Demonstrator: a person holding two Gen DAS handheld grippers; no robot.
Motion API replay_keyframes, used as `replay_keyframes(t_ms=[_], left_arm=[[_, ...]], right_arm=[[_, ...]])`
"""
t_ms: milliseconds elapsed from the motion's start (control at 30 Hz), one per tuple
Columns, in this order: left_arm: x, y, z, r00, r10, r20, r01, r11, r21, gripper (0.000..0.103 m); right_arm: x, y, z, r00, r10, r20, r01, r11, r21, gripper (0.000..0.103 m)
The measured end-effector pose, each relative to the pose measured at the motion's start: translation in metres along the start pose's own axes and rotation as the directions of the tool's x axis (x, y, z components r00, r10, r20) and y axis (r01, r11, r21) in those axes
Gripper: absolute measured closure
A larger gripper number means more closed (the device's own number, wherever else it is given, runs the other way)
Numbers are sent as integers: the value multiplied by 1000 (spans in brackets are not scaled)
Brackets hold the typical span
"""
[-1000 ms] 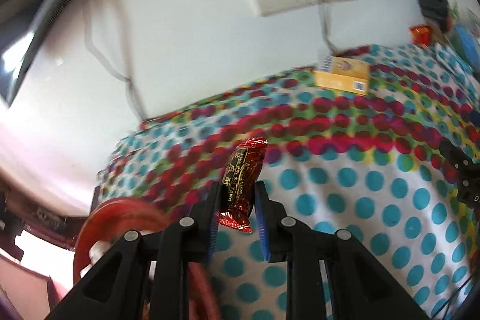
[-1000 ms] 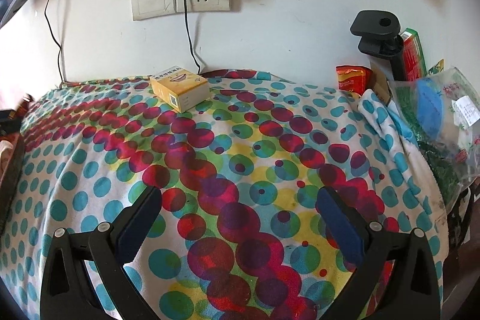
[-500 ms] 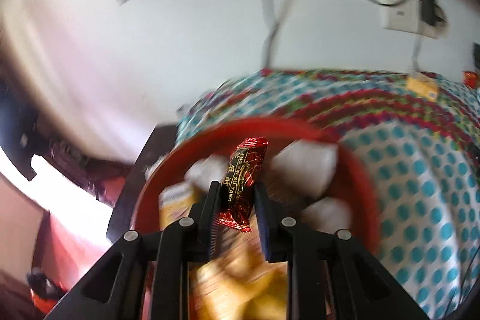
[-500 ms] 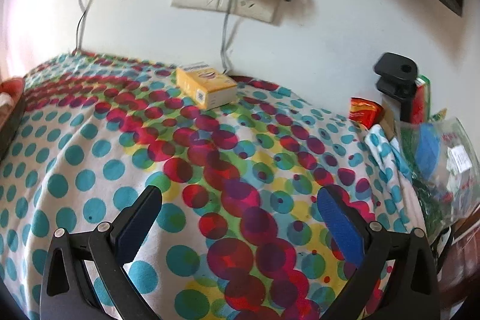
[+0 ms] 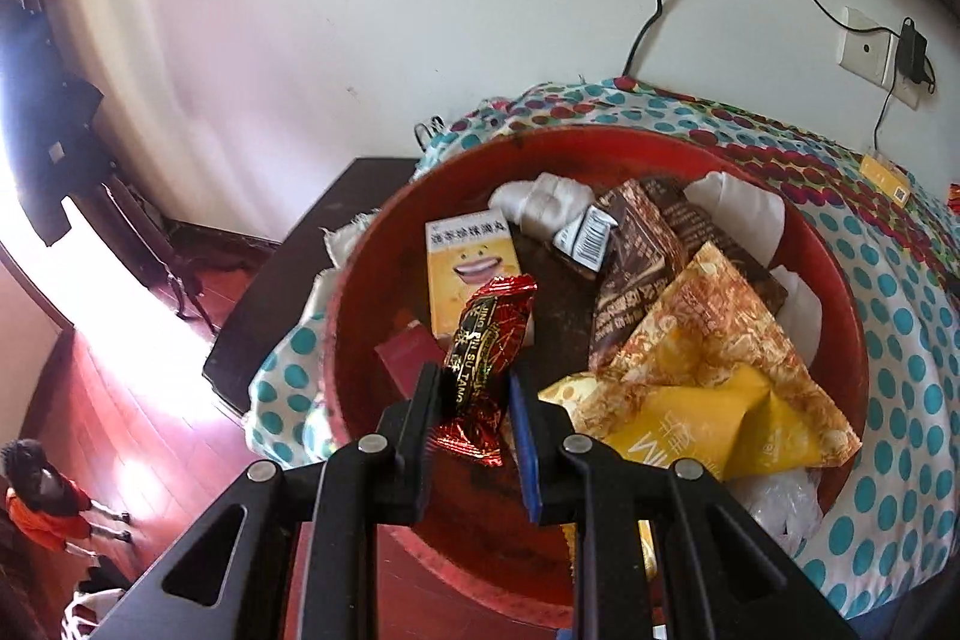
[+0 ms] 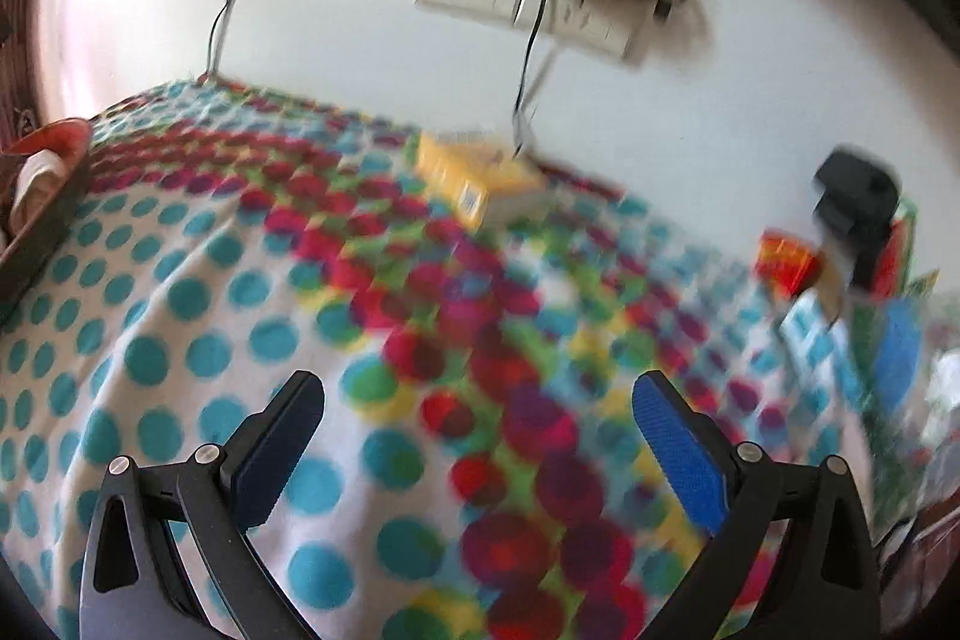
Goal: Organize objects
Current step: 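Carry the red candy into the red tray and open the left gripper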
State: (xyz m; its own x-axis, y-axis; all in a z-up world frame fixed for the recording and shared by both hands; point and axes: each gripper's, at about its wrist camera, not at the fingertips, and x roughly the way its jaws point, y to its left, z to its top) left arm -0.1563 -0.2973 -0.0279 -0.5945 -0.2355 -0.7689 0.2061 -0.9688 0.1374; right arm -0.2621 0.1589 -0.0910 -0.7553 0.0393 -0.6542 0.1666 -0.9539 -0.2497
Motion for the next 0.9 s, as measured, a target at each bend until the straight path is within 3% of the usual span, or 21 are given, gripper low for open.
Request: replay_keyframes(t_ms=[233,333,633,900], left_arm=[[15,-5,-2,999,-42,0,42,999,-13,81],[24,-9,-4,998,-50,-22,50,999,-11,81],[28,-21,0,998,-63,-18,63,998,12,81],[35,-20,1,999,-44,-26,43,999,-18,81]], right_arm=[[35,-26,51,999,34,5,-34,997,70,0],[63,-36,68,997,77,-31,-73,992,104,0],[120,-13,95,994,69,-81,-73,996,-44,1],[138,-5,99,994,72,-80,-76,996,-52,1]])
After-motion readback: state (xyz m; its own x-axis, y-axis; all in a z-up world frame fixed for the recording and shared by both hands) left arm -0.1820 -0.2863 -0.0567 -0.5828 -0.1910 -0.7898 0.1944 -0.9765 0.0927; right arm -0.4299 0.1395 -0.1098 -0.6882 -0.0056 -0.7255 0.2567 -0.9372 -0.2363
